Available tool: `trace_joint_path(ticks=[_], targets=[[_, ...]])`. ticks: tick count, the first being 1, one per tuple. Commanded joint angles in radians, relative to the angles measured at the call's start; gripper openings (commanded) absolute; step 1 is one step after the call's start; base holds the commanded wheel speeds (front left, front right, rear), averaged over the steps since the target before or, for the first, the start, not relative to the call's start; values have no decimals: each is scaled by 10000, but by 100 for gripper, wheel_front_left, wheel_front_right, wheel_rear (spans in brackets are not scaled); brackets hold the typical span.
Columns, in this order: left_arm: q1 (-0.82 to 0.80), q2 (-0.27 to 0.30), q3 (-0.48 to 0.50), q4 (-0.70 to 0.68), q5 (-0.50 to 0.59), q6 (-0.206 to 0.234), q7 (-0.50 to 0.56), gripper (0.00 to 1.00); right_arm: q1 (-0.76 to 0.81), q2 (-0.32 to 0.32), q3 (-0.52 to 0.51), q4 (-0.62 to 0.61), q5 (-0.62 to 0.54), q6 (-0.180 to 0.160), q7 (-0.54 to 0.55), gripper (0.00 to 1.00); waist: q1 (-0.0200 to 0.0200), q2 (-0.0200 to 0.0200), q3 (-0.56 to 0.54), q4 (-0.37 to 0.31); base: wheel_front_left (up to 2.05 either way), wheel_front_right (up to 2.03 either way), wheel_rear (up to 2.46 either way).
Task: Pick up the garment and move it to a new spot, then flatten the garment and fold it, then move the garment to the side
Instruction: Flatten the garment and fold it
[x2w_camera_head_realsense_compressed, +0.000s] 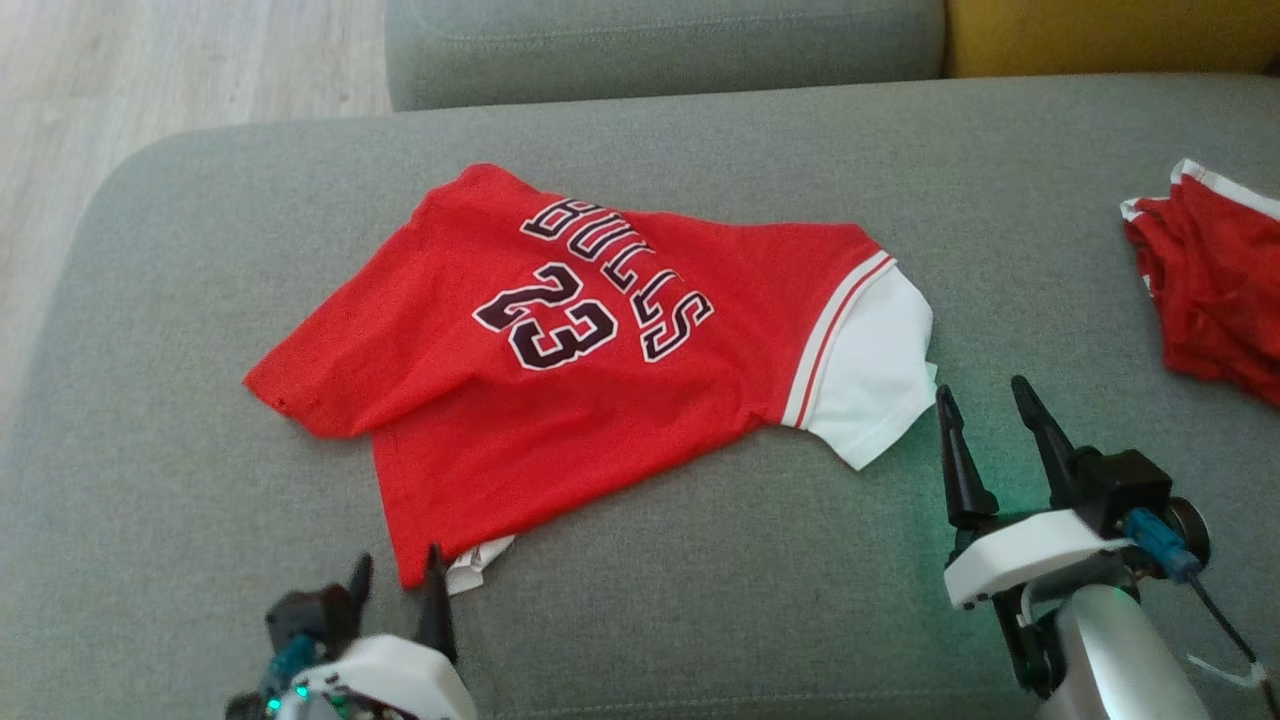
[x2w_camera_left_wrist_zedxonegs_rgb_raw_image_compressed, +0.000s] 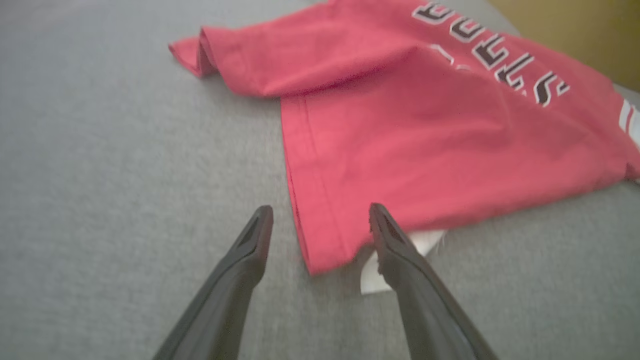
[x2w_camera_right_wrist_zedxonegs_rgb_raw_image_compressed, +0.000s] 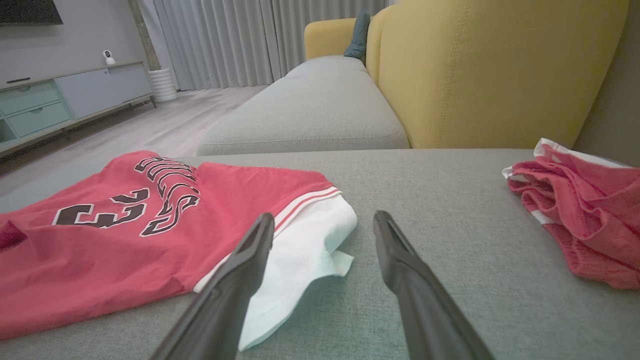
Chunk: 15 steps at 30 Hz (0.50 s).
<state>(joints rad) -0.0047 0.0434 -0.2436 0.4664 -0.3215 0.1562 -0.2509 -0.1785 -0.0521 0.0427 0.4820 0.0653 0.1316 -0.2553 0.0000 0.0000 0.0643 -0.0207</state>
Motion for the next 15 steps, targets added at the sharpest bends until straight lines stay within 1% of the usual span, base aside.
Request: trace_joint_path(ticks=[1,7,14,15], targets=[[-425,68,98,55,-191,-131,-109,100,-464,18,247,-254,125,-9,-64,100,0,0,101,-18,0,0,0],[-753,68,-100,897,-588,-175,-109,100,-653,18,205,-88,110,-9,-64,100,0,0,274,-41,0,0,0],[-937,68,-208,1135,-811,-253,-109,100,-901,18,-17,-7,-16,-9,-64,100,0,0,412,-25,0,0,0],[-960,68,-240,1178,-813,-269,-109,62,-936,18,-56,12,-26,-9,-64,100,0,0,435,-22,0,0,0]])
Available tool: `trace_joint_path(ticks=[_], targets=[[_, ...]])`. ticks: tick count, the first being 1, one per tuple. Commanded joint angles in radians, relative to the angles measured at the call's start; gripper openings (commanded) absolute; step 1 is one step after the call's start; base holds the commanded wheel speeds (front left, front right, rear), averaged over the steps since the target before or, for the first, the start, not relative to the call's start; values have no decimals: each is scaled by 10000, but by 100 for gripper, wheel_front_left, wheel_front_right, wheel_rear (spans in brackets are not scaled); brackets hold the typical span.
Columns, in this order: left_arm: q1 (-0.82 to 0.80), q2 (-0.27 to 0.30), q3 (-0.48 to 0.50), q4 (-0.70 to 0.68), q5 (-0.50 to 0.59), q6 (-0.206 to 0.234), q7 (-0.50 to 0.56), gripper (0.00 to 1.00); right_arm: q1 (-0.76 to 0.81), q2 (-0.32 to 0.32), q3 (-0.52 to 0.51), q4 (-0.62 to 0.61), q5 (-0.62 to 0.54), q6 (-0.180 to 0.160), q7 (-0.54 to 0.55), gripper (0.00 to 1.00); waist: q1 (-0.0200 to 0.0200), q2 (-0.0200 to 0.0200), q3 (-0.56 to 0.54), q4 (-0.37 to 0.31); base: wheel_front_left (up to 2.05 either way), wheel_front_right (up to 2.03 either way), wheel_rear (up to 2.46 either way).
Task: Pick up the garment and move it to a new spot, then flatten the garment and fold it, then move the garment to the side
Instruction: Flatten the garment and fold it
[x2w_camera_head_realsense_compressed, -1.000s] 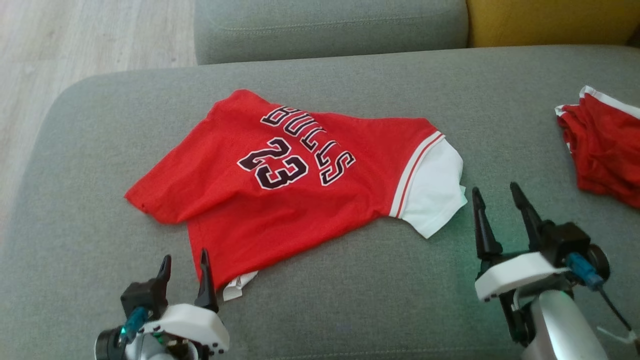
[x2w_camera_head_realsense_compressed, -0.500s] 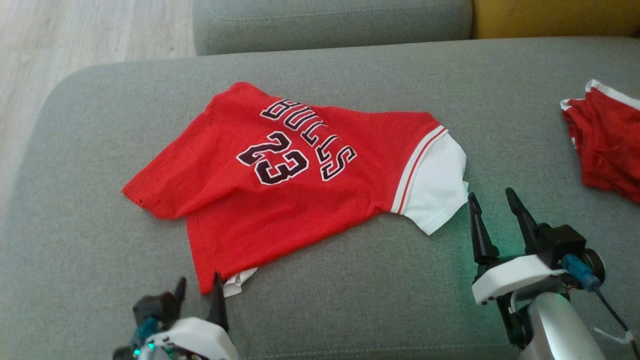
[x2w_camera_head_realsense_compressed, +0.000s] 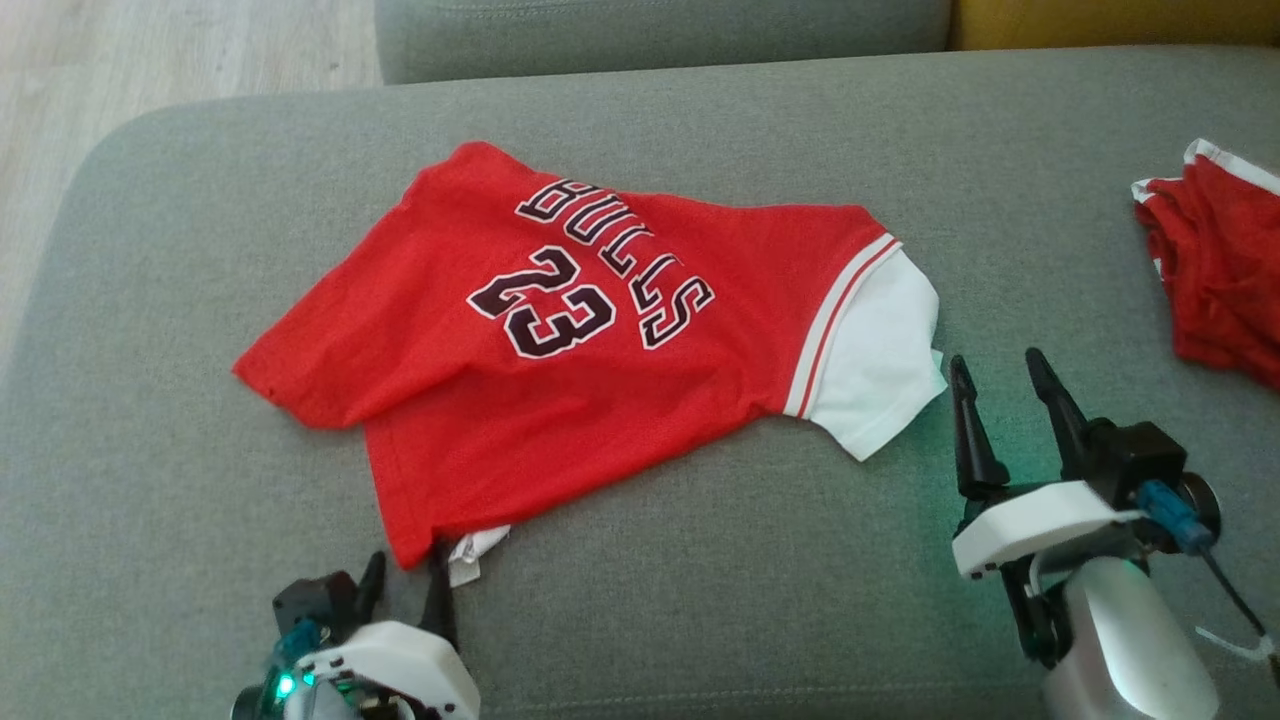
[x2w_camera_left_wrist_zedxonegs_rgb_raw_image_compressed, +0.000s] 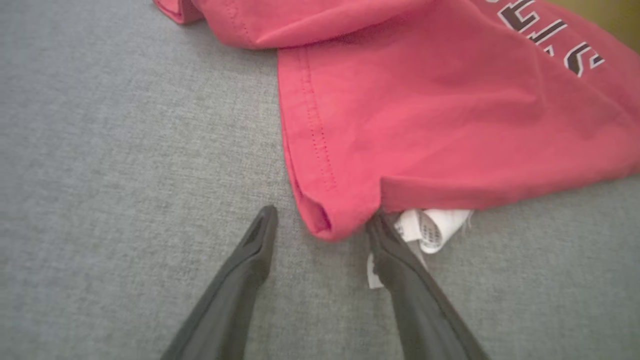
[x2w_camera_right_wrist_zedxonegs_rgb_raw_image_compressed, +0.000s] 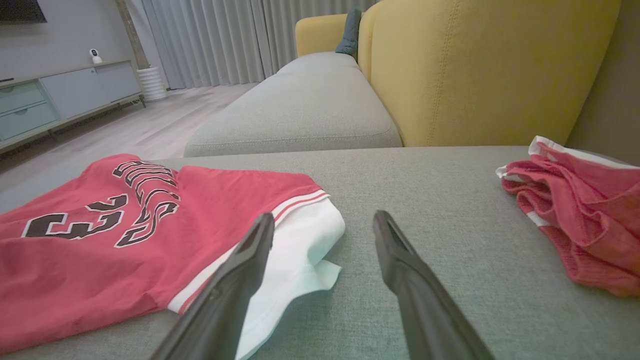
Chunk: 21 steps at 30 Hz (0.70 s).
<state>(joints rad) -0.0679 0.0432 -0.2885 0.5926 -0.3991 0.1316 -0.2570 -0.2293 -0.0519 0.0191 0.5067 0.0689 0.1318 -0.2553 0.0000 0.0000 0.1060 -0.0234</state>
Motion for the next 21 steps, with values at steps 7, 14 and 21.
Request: trace_joint_path(ticks=[7,14,21], targets=[[-564,70,87,52,51,-99,-47,0,-750,16,-97,37,-252,-11,-64,100,0,0,224,82,0,0,0],[-659,70,307,-277,253,-7,-47,0,-1122,-6,-508,791,-786,-11,-64,100,0,0,370,329,0,0,0],[-461,70,859,-707,695,141,-47,0,-1684,-186,-908,2118,-1578,-11,-64,100,0,0,530,821,0,0,0]])
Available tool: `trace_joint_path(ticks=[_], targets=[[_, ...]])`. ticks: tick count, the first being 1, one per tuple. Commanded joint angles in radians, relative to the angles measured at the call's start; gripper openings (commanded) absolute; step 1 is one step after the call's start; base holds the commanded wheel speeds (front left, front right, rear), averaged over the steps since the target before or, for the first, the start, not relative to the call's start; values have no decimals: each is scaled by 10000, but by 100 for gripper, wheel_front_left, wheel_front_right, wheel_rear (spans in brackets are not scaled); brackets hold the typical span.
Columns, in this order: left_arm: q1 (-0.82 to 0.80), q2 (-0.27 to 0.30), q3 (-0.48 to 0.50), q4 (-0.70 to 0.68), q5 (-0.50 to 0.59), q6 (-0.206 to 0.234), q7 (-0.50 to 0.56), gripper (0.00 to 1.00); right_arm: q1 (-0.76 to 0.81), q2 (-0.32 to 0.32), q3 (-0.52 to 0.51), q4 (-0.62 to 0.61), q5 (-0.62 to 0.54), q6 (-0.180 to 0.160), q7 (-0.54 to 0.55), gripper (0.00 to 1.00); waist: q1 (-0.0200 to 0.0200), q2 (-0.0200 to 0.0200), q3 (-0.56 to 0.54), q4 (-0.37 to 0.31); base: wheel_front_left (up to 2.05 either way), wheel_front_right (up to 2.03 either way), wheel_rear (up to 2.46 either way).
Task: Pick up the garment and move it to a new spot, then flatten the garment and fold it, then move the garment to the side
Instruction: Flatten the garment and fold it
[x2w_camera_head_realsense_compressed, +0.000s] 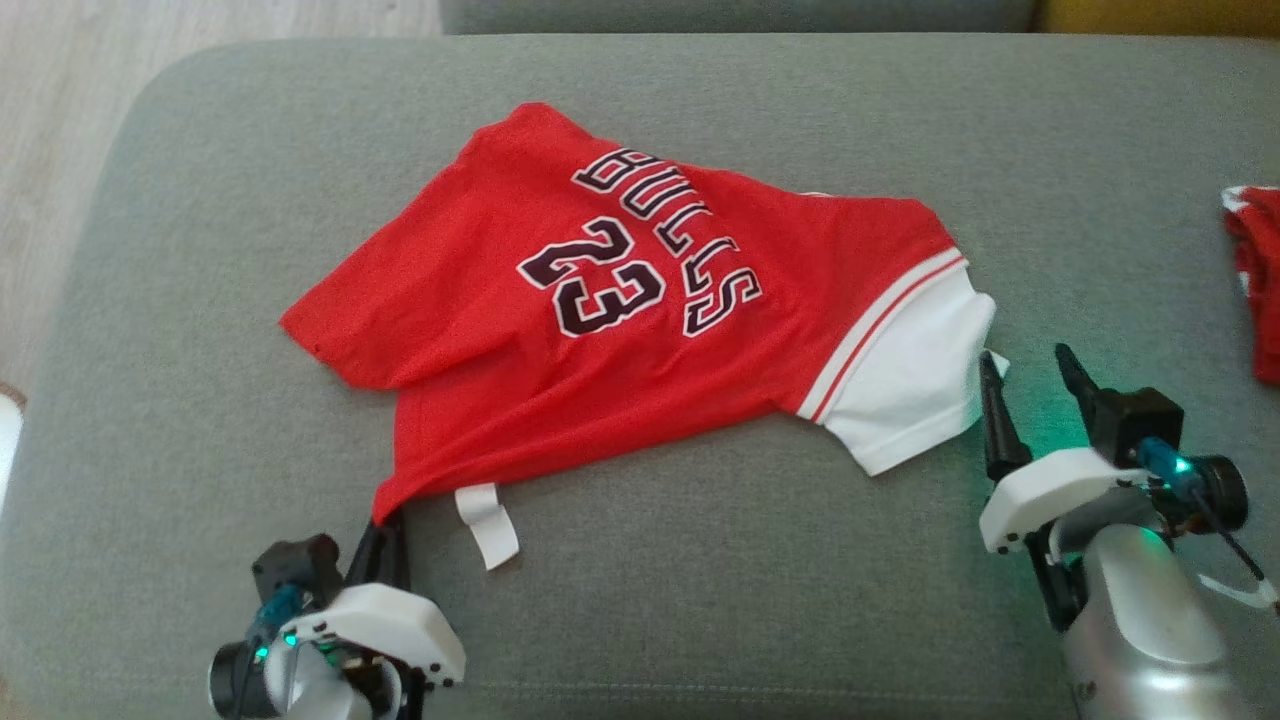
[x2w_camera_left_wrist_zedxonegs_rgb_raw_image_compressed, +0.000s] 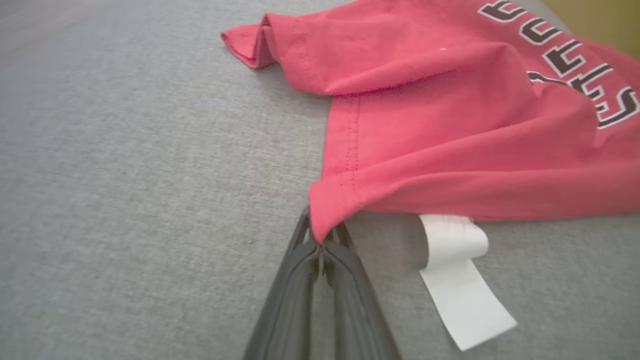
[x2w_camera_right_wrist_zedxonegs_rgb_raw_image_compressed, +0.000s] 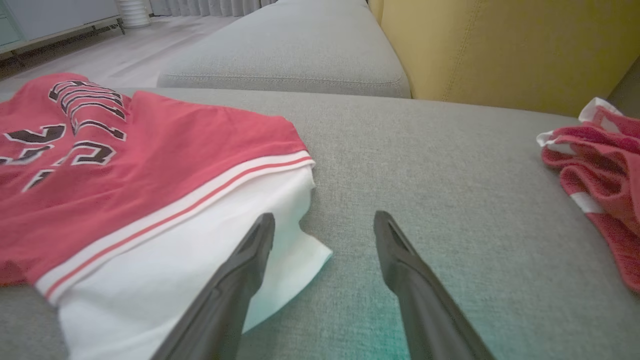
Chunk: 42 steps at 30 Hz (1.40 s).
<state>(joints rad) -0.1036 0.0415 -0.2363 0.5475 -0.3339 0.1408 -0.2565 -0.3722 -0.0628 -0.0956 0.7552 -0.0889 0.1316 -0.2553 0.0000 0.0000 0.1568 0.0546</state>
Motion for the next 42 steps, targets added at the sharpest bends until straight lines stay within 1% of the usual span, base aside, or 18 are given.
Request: trace_joint_path(ticks=[1,8,16,17,18,19,24,26,29,31,32,36,39,42], targets=[[-69,87,430,-289,76,53,-53,0,-339,-97,123,-165,-93,-9,-64,100,0,0,32,103,0,0,0],[-51,87,600,-437,148,-28,-53,0,-709,-186,-423,1061,-830,-9,-64,100,0,0,140,398,0,0,0],[-154,87,467,-531,67,-20,-53,0,-969,-70,-312,1959,-1135,-9,-65,100,0,0,239,383,0,0,0],[-168,87,449,-528,60,-16,-53,0,-976,-57,-238,2138,-1159,-9,-59,93,0,0,231,365,0,0,0],[-182,87,430,-528,54,-18,-53,0,-988,-46,-147,2325,-1172,-9,-37,41,0,0,216,346,0,0,0],[-195,87,409,-528,54,-21,-53,0,-1002,-33,-65,2513,-1146,-9,-1,0,0,0,193,329,0,0,0],[-227,87,408,-641,54,-19,-53,0,-1118,-141,289,3294,-741,-9,47,0,0,0,-2,185,0,0,0],[-233,87,426,-743,170,-49,-53,0,-1229,-132,48,3175,-238,-9,-5,0,0,0,-94,115,0,0,0],[-270,87,533,-951,341,-94,-53,0,-1458,-102,51,2710,402,-9,-50,0,0,0,-231,-52,0,0,0],[-339,87,601,-1159,473,-166,-53,0,-1600,-81,236,1992,849,-9,-57,0,0,0,-326,-170,0,0,0],[-339,87,601,-1159,473,-166,-53,0,-1600,-81,236,1992,849,-9,-57,0,0,0,-326,-170,0,0,0],[-726,93,854,-1832,936,-351,-53,0,-1757,-45,705,141,2236,-9,-61,0,0,0,-602,-421,0,0,0],[-1322,336,1070,-2464,1460,-591,-53,0,-1916,-293,1125,-1285,3241,-9,-62,0,0,0,-856,-579,0,0,0],[-2030,680,1310,-3090,1822,-790,-53,0,-2219,-615,1525,-2462,4220,-9,-63,0,0,0,-1111,-737,0,0,0]])
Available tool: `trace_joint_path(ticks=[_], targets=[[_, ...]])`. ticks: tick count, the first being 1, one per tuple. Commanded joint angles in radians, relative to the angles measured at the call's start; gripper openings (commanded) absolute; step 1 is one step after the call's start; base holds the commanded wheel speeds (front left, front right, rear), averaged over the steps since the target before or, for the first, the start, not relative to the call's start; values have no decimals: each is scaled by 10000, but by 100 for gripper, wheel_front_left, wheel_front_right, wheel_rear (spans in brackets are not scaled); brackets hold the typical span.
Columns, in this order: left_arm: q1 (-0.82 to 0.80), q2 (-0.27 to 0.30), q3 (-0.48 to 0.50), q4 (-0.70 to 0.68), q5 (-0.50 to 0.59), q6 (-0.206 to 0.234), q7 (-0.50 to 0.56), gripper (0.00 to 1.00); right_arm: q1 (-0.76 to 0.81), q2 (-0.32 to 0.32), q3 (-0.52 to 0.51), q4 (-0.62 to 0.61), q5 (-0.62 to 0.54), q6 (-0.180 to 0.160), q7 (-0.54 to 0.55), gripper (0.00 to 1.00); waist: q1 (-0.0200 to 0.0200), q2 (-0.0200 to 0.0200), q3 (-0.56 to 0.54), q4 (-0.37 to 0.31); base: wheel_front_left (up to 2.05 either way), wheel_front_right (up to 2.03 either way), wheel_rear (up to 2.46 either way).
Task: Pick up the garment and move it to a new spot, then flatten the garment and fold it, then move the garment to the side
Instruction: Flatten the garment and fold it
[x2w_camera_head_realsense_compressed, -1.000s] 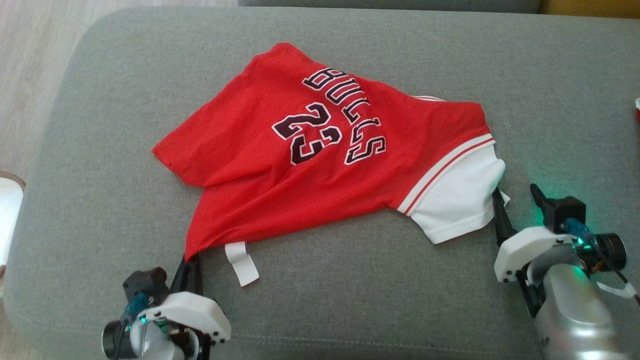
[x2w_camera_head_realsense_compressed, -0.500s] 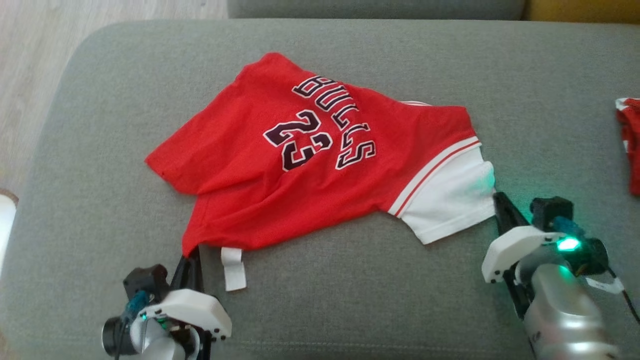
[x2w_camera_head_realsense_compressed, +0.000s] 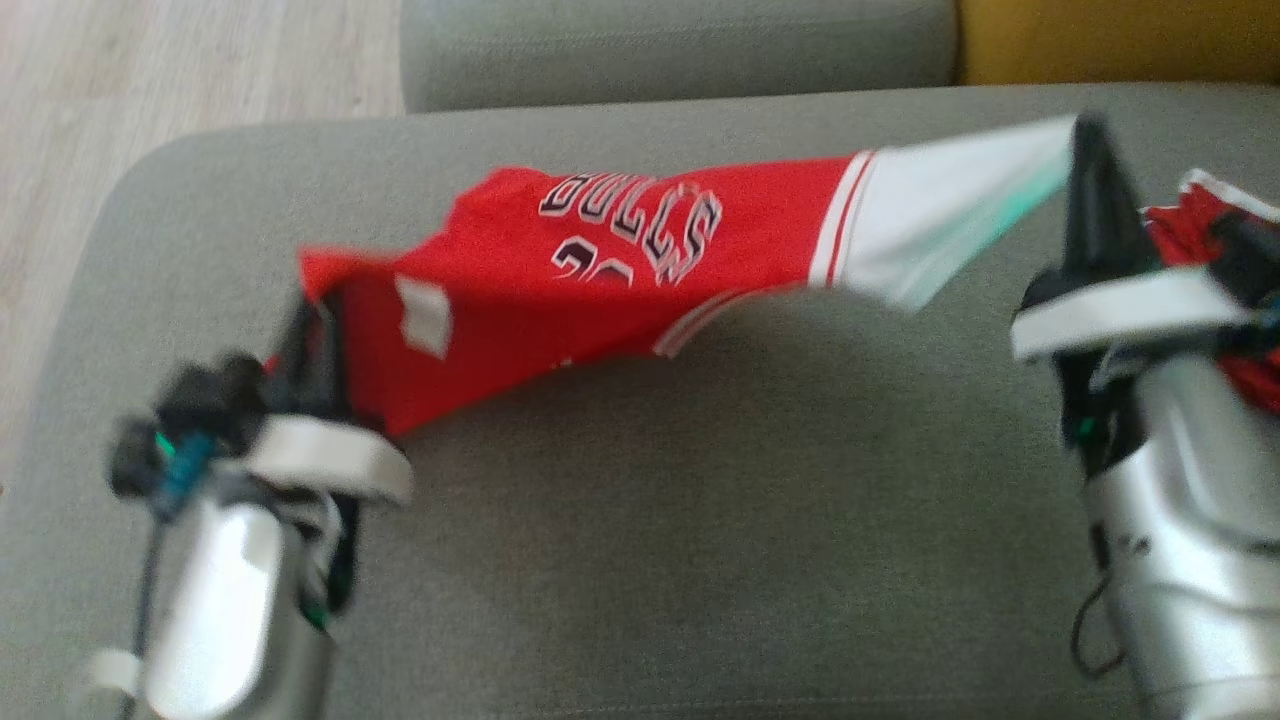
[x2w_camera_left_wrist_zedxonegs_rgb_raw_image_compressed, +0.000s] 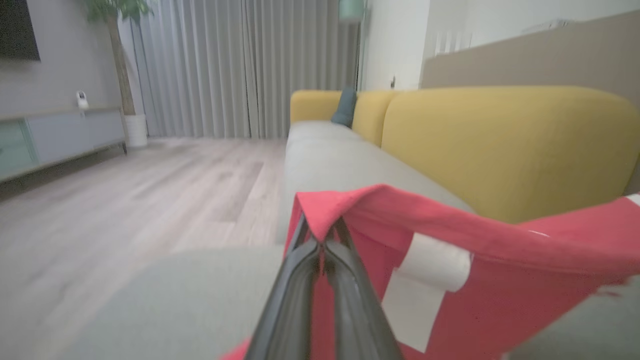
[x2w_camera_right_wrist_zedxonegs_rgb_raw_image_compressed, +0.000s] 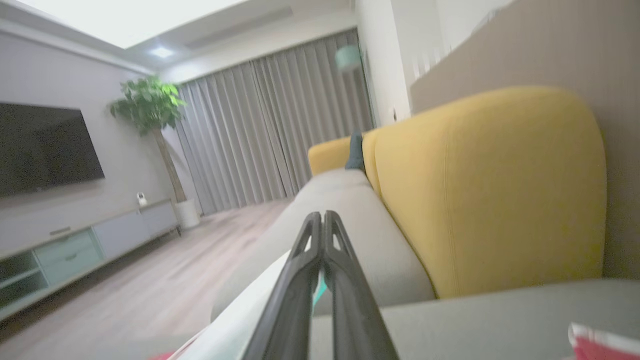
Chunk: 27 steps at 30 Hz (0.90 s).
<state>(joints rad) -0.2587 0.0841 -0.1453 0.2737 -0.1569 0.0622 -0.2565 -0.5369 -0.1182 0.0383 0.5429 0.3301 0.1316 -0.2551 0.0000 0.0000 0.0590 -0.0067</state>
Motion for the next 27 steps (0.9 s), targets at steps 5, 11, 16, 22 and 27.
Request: trace_joint_path(ticks=[5,11,16,22,27], targets=[[-1933,1088,890,-1421,414,-260,-53,0,-1595,-732,735,-2045,1168,-9,-65,0,0,0,-381,-327,0,0,0],[-3980,1962,1015,-2215,730,-538,519,0,-3328,-1497,667,-3165,1793,-9,314,0,0,0,-205,-254,0,0,0],[-5584,2216,927,-1963,807,-652,1511,0,-4863,-1740,685,-2791,1678,-9,1253,0,0,0,794,-107,0,0,0],[-7412,2075,414,136,1029,-814,1800,0,-6784,-1656,827,-684,719,-9,1535,0,0,0,2250,16,0,0,0],[-9426,1884,329,1952,1434,-236,596,0,-8891,-1403,-381,1082,-582,-9,273,0,0,0,3086,13,0,0,0]])
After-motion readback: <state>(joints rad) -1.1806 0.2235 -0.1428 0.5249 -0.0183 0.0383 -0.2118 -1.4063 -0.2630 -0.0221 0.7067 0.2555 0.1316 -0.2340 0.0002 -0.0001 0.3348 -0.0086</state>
